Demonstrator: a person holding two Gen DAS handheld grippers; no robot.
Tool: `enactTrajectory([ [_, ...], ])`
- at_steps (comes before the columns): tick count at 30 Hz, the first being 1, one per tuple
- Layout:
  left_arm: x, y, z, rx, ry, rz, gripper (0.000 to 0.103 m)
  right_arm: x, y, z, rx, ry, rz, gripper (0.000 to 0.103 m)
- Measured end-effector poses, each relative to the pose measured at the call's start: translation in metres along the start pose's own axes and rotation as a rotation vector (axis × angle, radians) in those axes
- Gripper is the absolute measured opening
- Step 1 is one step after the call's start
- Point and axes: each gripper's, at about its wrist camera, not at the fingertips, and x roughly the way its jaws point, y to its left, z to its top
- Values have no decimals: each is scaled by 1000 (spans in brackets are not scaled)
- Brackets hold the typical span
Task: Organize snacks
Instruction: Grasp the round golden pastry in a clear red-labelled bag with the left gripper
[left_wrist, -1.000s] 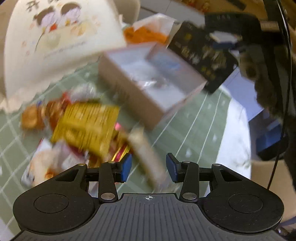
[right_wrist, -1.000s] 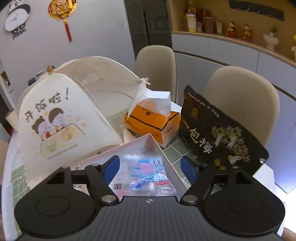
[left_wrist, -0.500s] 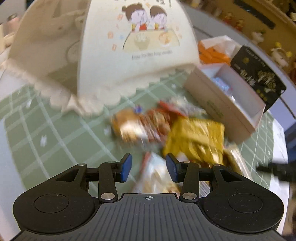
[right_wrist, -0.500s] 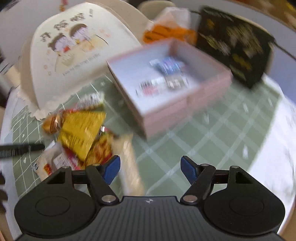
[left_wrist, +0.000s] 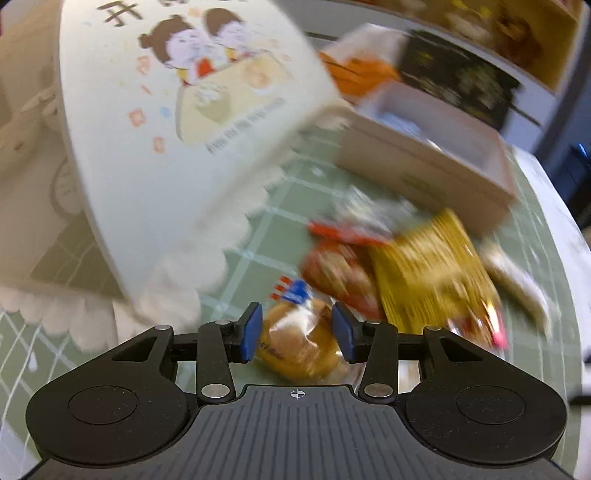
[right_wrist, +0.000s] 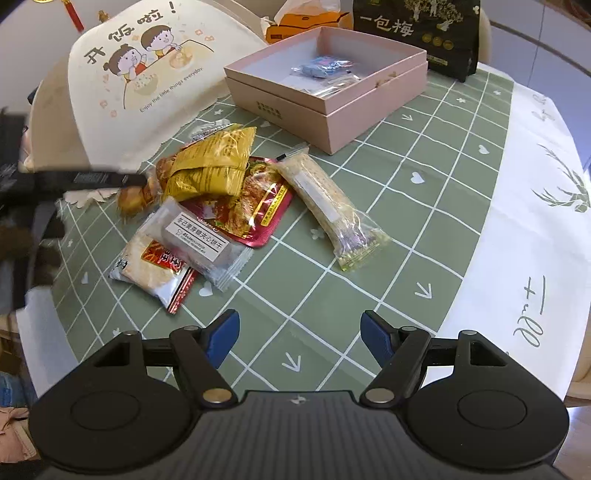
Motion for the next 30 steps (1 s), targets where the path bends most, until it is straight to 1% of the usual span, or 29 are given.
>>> enactTrajectory([
  [3, -18, -8, -24, -5, 30, -28, 49, 4, 6, 1, -13, 1, 9, 74],
  [5, -28, -14, -37, 12, 53, -43, 49, 6, 14, 1, -40, -4, -2, 74],
  [7, -37, -18, -46, 26, 75, -35, 49, 7, 20, -1, -68, -5, -7, 74],
  [9, -47, -15, -49, 0, 59, -36, 49, 6, 26, -3, -100, -9, -7, 74],
  [10, -53, -13, -47, -17, 30, -39, 49, 6, 29, -4, -113, -11, -8, 74],
  [11, -58, -12, -43, -11, 4, -40, 48, 6, 31, -5, -123, -12, -11, 74],
  [12, -60, -12, -37, 17, -21, -39, 48, 6, 32, -6, -130, -11, -13, 74],
  [13, -60, -15, -30, 67, -33, -37, 48, 7, 33, -7, -132, -6, -11, 74],
  [14, -57, -19, -25, 114, -26, -39, 48, 7, 33, -8, -132, -1, -9, 74],
  [16, -44, -29, -16, 245, 19, -64, 48, 7, 34, -10, -129, 4, -10, 74],
  [18, -27, -40, -17, 392, 109, -79, 49, 4, 32, -13, -128, 0, -17, 74],
  [19, -20, -47, -21, 458, 145, -70, 53, 3, 29, -14, -129, -3, -21, 74],
  [20, -20, -53, -23, 513, 142, -71, 61, 2, 27, -16, -128, -7, -29, 74],
  [21, -21, -58, -25, 559, 158, -89, 66, 1, 24, -17, -123, -10, -40, 74],
  [23, -26, -64, -23, 608, 149, -112, 65, 2, 17, -20, -105, -6, -54, 74],
  [24, -26, -64, -21, 621, 138, -119, 62, 3, 12, -22, -86, -1, -59, 74],
  [26, -24, -62, -15, 656, 125, -90, 61, 5, 5, -25, -53, 9, -60, 74],
  [27, -18, -61, -12, 686, 135, -61, 64, 6, 2, -26, -40, 12, -59, 74],
  [28, -11, -59, -8, 703, 153, -57, 65, 7, 0, -28, -28, 17, -56, 74],
  [30, -2, -54, -1, 695, 178, -81, 66, 8, -1, -32, -20, 24, -55, 74],
])
